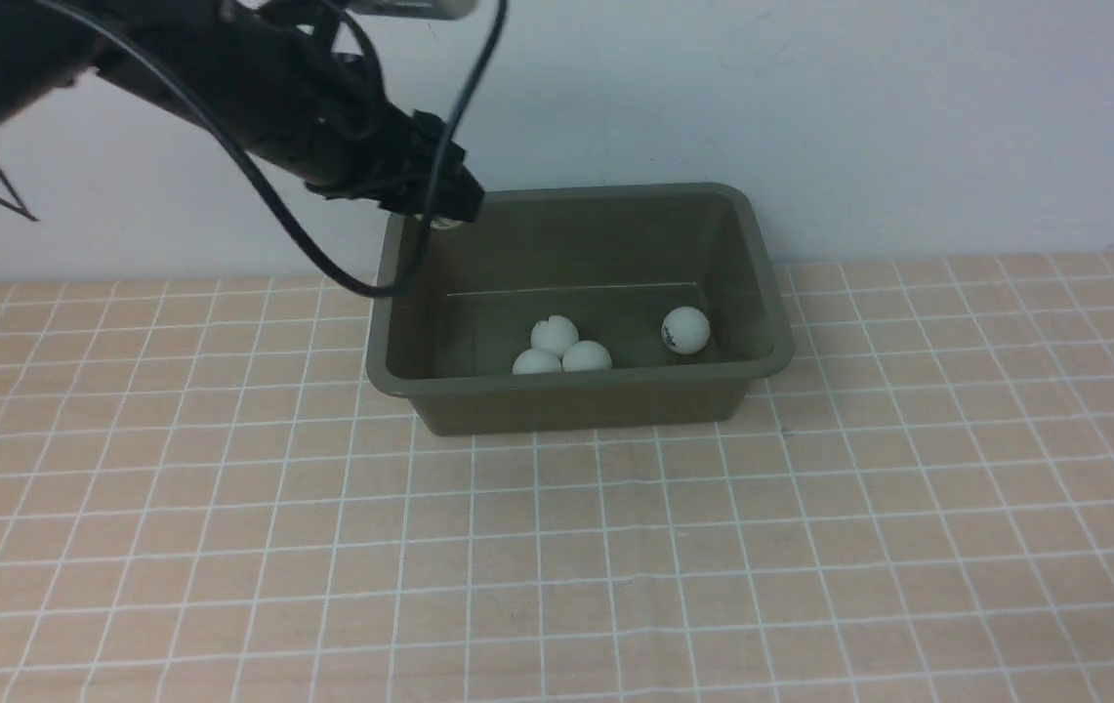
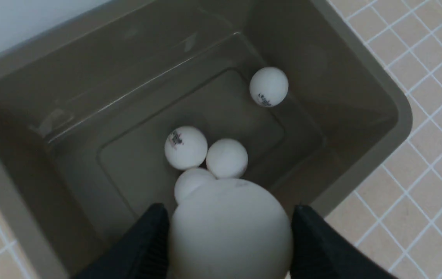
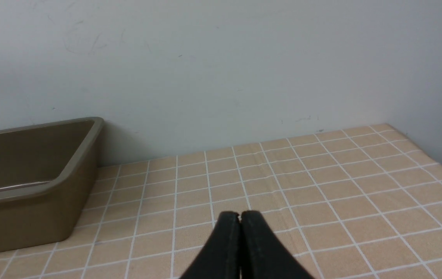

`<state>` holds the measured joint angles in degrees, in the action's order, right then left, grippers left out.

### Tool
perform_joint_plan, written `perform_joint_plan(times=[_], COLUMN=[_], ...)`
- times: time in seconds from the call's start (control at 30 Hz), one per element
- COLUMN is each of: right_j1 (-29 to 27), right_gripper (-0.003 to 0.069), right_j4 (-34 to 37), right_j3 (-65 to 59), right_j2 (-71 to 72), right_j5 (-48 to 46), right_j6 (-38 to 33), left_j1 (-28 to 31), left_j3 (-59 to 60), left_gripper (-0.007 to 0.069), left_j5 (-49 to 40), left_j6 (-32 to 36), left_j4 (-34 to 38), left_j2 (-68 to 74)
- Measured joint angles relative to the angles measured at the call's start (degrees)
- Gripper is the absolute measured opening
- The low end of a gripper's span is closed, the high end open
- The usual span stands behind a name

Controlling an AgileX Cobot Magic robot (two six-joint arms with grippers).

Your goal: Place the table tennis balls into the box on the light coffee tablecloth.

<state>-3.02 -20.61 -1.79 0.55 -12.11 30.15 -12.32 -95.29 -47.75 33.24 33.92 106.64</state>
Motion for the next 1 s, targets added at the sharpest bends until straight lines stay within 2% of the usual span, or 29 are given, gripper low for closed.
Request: perform_joint_plan(times=[0.4, 0.6, 0.77, 0.87, 1.0], right_j1=[0.0, 0.0, 0.0, 0.0, 0.0], right_gripper=[-0.0013, -0.0013, -0.0013, -0.0013, -0.0013], right_j4=[0.0, 0.0, 0.0, 0.0, 0.0], right_j3=[0.0, 0.0, 0.0, 0.0, 0.0], right_j2=[0.0, 0.0, 0.0, 0.0, 0.0], right_j5=[0.0, 0.0, 0.0, 0.0, 0.0], right_j6=[0.0, 0.0, 0.0, 0.0, 0.0], left_j1=[-1.9, -1.9, -1.9, -1.9, -1.7], left_j3=[0.0, 0.0, 0.0, -0.6, -2.3], left_gripper=[0.0321, 0.0393, 0.0407, 0.0399, 0.0314], left_j5=[9.3, 9.4, 9.2, 7.7, 0.9], left_j6=[1.6, 1.8, 1.8, 1.8, 0.9], left_j4=[0.1, 0.2, 0.3, 0.3, 0.2], left_j2=[11.3, 13.3, 13.5, 13.5, 12.2])
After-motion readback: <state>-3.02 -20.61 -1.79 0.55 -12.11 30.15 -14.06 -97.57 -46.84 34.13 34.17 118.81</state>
